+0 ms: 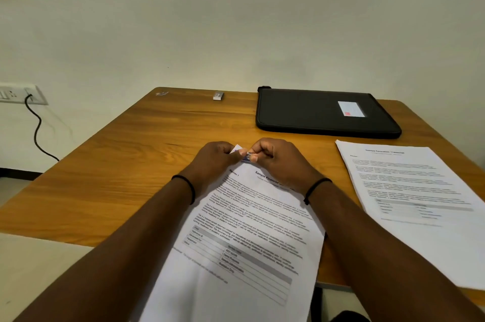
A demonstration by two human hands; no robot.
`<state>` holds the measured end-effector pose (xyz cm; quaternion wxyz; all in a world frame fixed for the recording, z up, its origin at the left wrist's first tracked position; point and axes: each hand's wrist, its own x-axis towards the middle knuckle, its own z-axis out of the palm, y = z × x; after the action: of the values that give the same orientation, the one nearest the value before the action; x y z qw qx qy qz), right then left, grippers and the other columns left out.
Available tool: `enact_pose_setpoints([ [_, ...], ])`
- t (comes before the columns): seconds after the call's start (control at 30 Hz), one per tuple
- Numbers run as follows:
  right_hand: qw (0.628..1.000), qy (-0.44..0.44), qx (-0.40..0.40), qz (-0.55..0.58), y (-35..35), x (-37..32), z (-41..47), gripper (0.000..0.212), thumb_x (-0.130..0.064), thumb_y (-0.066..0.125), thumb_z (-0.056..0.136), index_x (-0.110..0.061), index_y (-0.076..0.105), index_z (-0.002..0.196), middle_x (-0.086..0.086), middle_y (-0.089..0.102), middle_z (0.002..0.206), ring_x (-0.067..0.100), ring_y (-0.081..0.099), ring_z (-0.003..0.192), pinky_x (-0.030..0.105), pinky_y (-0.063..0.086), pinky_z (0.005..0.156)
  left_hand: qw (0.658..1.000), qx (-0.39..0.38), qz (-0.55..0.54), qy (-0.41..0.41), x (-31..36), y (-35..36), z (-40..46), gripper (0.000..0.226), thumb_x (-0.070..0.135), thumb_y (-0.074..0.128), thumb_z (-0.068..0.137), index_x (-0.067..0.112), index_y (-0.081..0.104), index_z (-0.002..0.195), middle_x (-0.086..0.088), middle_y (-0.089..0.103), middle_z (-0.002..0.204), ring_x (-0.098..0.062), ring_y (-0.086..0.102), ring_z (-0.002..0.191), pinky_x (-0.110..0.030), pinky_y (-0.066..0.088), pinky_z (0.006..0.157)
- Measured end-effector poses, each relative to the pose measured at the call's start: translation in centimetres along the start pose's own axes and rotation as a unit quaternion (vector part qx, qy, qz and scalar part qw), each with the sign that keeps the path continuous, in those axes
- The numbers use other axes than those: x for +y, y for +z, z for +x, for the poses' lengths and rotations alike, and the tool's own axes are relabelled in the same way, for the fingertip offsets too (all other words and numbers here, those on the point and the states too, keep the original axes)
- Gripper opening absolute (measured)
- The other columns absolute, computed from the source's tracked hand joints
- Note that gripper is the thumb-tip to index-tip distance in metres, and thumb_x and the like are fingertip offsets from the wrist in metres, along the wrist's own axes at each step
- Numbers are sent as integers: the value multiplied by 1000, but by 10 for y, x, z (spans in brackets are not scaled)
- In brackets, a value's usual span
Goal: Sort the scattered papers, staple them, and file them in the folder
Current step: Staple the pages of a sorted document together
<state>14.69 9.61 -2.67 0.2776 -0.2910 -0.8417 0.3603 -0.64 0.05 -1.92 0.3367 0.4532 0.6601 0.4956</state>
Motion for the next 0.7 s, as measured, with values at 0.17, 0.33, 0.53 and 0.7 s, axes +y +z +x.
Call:
enact_pose_setpoints([
  [0.17,999,-23,8,-22,0,5,1,3,-18,68,90,-20,70,90,-3,70,87,15,63,82,35,51,73,997,39,21,70,-6,4,-4,62,51,70,78,-9,62,91,-31,56,85,-19,50,70,-37,37,65],
  [0.33,998,-27,35,-52,5,3,0,4,-23,67,91,-22,70,87,-4,69,81,13,61,77,32,48,66,995,48,57,60,-4,3,-4,53,42,68,88,-10,59,86,-10,47,71,-16,42,65,-36,32,61],
  [0.53,998,2,18,54,3,1,-7,3,-24,68,91,-22,69,91,-7,65,72,6,52,61,20,40,57,999,-28,-9,21,0,-11,-10,20,24,71,91,6,71,100,-12,69,77,-13,62,66,-28,49,60],
  [0.7,997,21,72,14,-6,7,-4,8,-25,68,91,-22,70,99,-7,70,91,9,63,83,25,50,74,998,13,-58,-7,-5,-12,-13,12,2,68,89,-1,71,101,-16,74,82,-20,70,68,-29,55,63],
])
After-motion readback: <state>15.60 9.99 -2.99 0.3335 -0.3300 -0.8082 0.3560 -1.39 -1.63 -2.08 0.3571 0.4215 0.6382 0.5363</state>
